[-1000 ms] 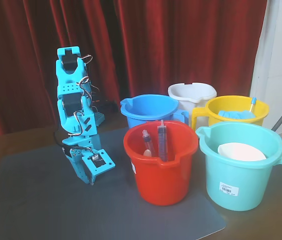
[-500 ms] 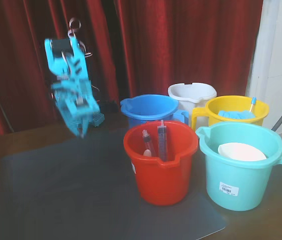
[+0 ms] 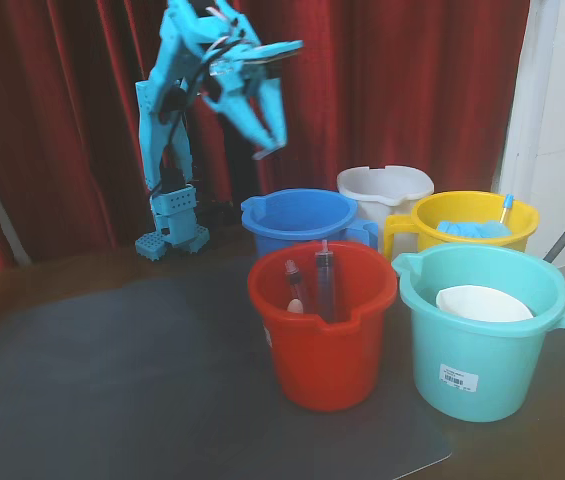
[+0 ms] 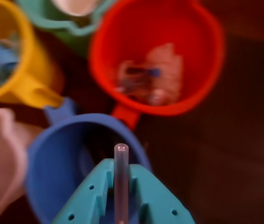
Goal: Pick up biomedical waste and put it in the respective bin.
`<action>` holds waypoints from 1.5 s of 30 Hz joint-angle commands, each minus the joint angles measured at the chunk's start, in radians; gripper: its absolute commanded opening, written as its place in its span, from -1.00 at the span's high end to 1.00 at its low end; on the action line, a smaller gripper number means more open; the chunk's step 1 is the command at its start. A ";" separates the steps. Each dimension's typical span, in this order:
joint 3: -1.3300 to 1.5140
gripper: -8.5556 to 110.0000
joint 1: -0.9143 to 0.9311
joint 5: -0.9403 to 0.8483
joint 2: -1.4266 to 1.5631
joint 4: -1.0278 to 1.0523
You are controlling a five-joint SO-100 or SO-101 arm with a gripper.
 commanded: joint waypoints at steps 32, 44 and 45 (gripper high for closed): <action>-0.568 0.67 -0.423 0.114 -0.620 -0.126; -0.996 0.71 -0.328 -0.222 -0.506 0.350; -0.983 0.74 -0.261 -0.344 -0.463 0.350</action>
